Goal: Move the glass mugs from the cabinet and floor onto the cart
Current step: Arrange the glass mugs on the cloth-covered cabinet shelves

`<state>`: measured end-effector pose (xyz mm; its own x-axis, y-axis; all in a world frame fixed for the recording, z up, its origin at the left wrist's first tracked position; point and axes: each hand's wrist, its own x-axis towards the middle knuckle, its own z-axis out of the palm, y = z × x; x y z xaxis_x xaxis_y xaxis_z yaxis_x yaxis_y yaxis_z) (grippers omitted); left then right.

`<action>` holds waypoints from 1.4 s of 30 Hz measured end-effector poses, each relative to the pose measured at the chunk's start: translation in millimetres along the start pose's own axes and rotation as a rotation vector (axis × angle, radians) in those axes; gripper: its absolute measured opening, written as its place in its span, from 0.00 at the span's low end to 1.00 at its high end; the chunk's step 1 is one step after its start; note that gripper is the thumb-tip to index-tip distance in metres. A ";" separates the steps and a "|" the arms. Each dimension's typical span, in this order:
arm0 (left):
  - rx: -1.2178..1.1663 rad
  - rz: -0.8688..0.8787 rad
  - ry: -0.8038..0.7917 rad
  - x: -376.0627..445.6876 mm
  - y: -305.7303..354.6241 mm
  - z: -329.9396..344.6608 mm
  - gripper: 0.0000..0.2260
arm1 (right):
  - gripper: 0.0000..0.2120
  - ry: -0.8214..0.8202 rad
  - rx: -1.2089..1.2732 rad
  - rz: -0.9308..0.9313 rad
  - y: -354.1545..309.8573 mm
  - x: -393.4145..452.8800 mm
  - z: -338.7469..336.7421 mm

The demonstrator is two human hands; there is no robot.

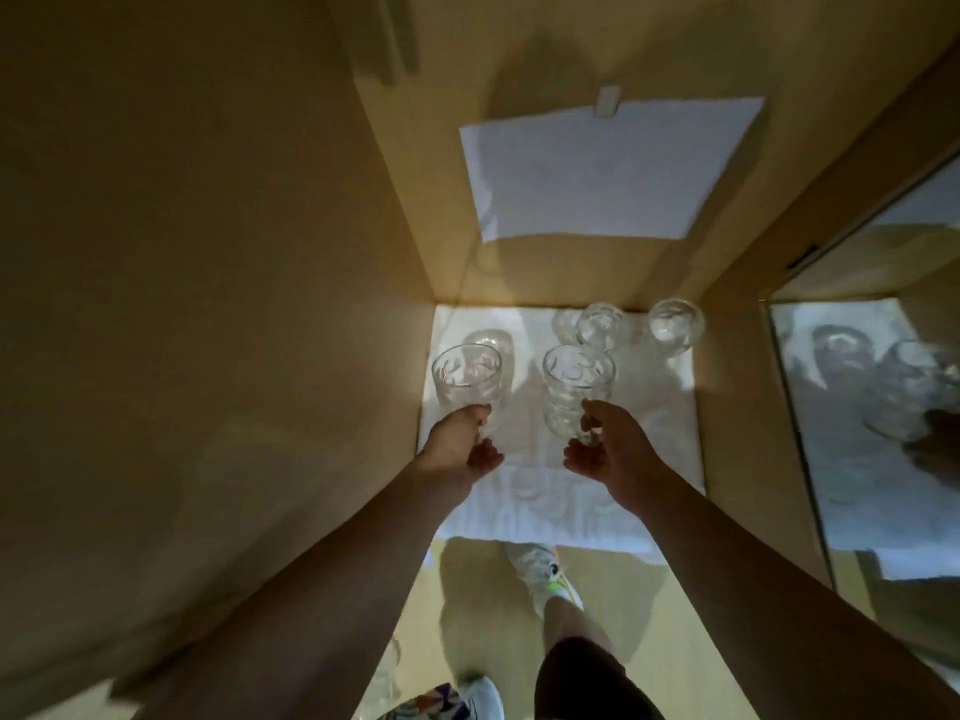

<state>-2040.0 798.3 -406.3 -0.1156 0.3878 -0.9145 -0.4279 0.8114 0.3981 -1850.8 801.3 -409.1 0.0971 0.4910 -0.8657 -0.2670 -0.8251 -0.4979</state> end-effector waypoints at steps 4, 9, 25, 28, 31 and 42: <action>0.066 0.090 -0.083 -65.2 14.0 0.4 0.06 | 0.13 -0.020 0.002 -0.094 -13.9 -71.4 -5.5; -0.015 0.242 -0.247 -153.9 20.6 -8.3 0.11 | 0.12 0.002 -0.034 -0.242 -31.0 -162.9 -8.8; 0.107 0.525 -0.380 -341.8 -13.0 -52.1 0.13 | 0.15 -0.055 0.048 -0.592 16.1 -357.0 -59.4; 0.138 0.578 -0.376 -357.4 -22.8 -59.3 0.13 | 0.15 -0.042 0.019 -0.619 27.1 -373.1 -68.8; 0.144 0.613 -0.389 -369.7 -38.1 -61.1 0.15 | 0.15 -0.054 0.009 -0.624 38.3 -386.6 -80.2; 0.130 0.617 -0.379 -427.0 -143.2 -35.3 0.16 | 0.17 -0.107 0.047 -0.590 86.4 -436.0 -175.1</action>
<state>-1961.0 501.1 -75.3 0.0270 0.8960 -0.4432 -0.2730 0.4331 0.8590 -1748.3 467.0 -83.5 0.1449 0.8898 -0.4327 -0.2399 -0.3926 -0.8878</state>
